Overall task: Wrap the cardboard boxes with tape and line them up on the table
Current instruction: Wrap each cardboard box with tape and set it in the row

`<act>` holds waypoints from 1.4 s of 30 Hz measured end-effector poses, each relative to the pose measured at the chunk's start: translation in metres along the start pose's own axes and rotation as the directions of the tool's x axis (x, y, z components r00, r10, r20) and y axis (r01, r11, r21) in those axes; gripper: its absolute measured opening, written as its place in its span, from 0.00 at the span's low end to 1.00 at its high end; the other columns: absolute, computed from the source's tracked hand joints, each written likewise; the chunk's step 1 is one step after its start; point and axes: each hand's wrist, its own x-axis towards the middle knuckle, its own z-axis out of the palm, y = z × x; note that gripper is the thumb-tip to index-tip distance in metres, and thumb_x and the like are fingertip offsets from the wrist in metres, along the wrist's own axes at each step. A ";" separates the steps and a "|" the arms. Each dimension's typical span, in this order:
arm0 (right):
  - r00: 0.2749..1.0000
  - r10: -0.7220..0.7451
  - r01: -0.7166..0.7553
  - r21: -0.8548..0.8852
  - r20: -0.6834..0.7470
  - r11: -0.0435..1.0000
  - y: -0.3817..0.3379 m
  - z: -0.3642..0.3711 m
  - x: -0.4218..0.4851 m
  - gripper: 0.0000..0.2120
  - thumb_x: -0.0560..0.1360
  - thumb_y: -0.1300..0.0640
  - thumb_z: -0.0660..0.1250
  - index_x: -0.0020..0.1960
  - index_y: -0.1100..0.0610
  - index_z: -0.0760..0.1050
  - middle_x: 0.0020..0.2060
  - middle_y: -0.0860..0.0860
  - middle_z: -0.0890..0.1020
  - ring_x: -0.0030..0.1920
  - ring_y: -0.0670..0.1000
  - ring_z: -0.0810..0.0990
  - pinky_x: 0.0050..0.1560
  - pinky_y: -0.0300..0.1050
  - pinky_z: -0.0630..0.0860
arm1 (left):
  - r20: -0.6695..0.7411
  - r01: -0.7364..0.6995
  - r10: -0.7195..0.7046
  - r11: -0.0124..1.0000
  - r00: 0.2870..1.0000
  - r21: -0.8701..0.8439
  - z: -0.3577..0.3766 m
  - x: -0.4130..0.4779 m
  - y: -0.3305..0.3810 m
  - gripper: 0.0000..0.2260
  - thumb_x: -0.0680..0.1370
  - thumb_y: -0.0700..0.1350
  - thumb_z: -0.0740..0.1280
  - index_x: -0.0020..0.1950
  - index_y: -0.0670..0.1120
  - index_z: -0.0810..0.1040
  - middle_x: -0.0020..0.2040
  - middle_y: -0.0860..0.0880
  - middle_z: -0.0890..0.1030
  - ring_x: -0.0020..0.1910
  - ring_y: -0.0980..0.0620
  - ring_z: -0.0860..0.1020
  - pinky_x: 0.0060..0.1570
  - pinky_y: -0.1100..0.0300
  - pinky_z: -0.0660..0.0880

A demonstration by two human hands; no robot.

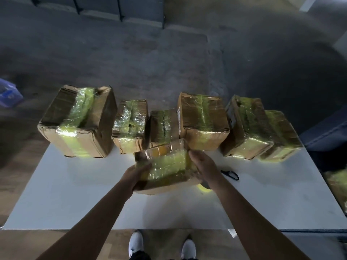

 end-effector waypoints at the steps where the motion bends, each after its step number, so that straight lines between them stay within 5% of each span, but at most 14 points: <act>1: 0.999 -0.032 0.033 0.053 -0.020 0.998 -0.003 -0.002 0.003 0.07 0.76 0.40 0.64 0.49 0.41 0.74 0.50 0.44 0.79 0.52 0.49 0.79 0.53 0.47 0.76 | 0.065 0.012 -0.009 0.999 0.998 -0.050 -0.004 -0.001 -0.004 0.24 0.69 0.54 0.72 0.59 0.42 0.77 0.51 0.42 0.84 0.49 0.42 0.83 0.40 0.55 0.79; 4: 0.999 -0.049 0.049 0.044 0.003 0.998 -0.012 -0.007 0.004 0.30 0.66 0.31 0.68 0.62 0.42 0.70 0.67 0.53 0.73 0.66 0.56 0.73 0.66 0.58 0.70 | 0.169 0.013 -0.008 1.000 0.986 -0.029 -0.003 -0.007 -0.014 0.23 0.73 0.59 0.66 0.61 0.45 0.76 0.52 0.44 0.84 0.49 0.44 0.83 0.40 0.56 0.79; 6: 0.998 0.056 -0.060 0.103 0.041 0.993 -0.017 -0.006 0.004 0.50 0.59 0.26 0.66 0.75 0.46 0.59 0.73 0.53 0.66 0.70 0.57 0.68 0.69 0.57 0.66 | 0.074 -0.082 0.068 0.974 0.995 0.212 0.002 -0.008 -0.011 0.27 0.71 0.64 0.66 0.62 0.47 0.75 0.56 0.44 0.81 0.52 0.45 0.81 0.44 0.55 0.78; 9: 0.993 0.117 -0.115 0.108 -0.014 0.987 -0.018 -0.004 0.006 0.51 0.61 0.26 0.66 0.75 0.53 0.60 0.69 0.54 0.73 0.62 0.55 0.75 0.64 0.51 0.70 | -0.163 -0.161 0.374 0.698 0.913 0.698 0.008 -0.009 0.001 0.27 0.74 0.61 0.68 0.65 0.43 0.73 0.60 0.43 0.77 0.57 0.43 0.76 0.54 0.48 0.76; 11: 0.992 0.112 -0.111 0.028 -0.050 0.993 -0.019 0.003 0.009 0.51 0.62 0.25 0.66 0.73 0.57 0.63 0.67 0.55 0.74 0.64 0.56 0.74 0.61 0.48 0.70 | -0.204 -0.157 0.527 0.561 0.825 0.813 0.017 -0.021 0.011 0.24 0.76 0.54 0.69 0.65 0.40 0.71 0.60 0.39 0.73 0.58 0.40 0.73 0.54 0.47 0.74; 14: 0.991 0.081 -0.088 -0.065 -0.106 0.994 -0.031 0.018 0.008 0.50 0.62 0.27 0.69 0.71 0.60 0.67 0.66 0.57 0.75 0.66 0.58 0.73 0.60 0.46 0.70 | -0.200 -0.251 0.606 0.576 0.770 0.778 0.036 -0.038 0.021 0.17 0.80 0.51 0.63 0.62 0.39 0.71 0.59 0.38 0.73 0.53 0.40 0.74 0.49 0.50 0.74; 19: 0.985 0.038 -0.073 -0.211 -0.167 0.975 -0.047 0.034 0.007 0.54 0.59 0.25 0.69 0.71 0.61 0.64 0.66 0.59 0.71 0.65 0.61 0.71 0.62 0.54 0.71 | -0.211 -0.114 0.361 0.698 0.908 0.707 0.044 -0.038 0.048 0.31 0.78 0.65 0.55 0.64 0.38 0.70 0.60 0.38 0.75 0.59 0.37 0.74 0.55 0.49 0.71; 24: 0.981 -0.051 0.011 -0.213 -0.186 0.977 -0.051 0.040 0.010 0.45 0.64 0.34 0.74 0.69 0.60 0.63 0.63 0.57 0.74 0.61 0.58 0.75 0.55 0.49 0.74 | -0.160 -0.119 0.305 0.723 0.939 0.681 0.038 -0.029 0.045 0.33 0.72 0.70 0.63 0.55 0.40 0.77 0.49 0.42 0.80 0.50 0.43 0.79 0.40 0.57 0.72; 31: 0.958 -0.208 0.137 -0.319 -0.200 0.938 -0.061 0.061 0.012 0.20 0.76 0.46 0.67 0.59 0.58 0.67 0.51 0.52 0.74 0.51 0.54 0.75 0.43 0.43 0.64 | -0.282 -0.111 0.288 0.853 0.915 0.511 0.020 -0.013 0.036 0.25 0.74 0.62 0.67 0.60 0.43 0.79 0.51 0.44 0.81 0.50 0.44 0.79 0.52 0.49 0.78; 34: 0.970 -0.207 0.164 -0.281 -0.131 0.946 -0.064 0.060 0.015 0.17 0.78 0.48 0.64 0.59 0.59 0.68 0.51 0.53 0.73 0.46 0.52 0.71 0.43 0.42 0.63 | -0.310 -0.089 0.286 0.848 0.907 0.523 0.012 -0.011 0.031 0.25 0.77 0.61 0.62 0.60 0.42 0.78 0.51 0.43 0.81 0.50 0.43 0.79 0.53 0.50 0.76; 38: 0.979 -0.191 0.175 -0.172 -0.078 0.969 -0.060 0.058 0.015 0.11 0.80 0.50 0.60 0.54 0.58 0.68 0.47 0.56 0.76 0.43 0.52 0.73 0.40 0.43 0.65 | -0.284 -0.077 0.387 0.697 0.877 0.713 0.009 -0.008 0.030 0.21 0.84 0.53 0.49 0.66 0.41 0.71 0.57 0.38 0.79 0.54 0.39 0.77 0.50 0.51 0.73; 42: 0.960 -0.231 0.204 -0.171 -0.156 0.964 -0.058 0.065 0.012 0.08 0.81 0.55 0.59 0.51 0.61 0.68 0.46 0.59 0.75 0.43 0.54 0.73 0.40 0.44 0.66 | -0.361 -0.036 0.373 0.736 0.854 0.676 0.012 -0.008 0.030 0.28 0.83 0.59 0.46 0.58 0.41 0.78 0.56 0.39 0.80 0.48 0.43 0.74 0.46 0.54 0.66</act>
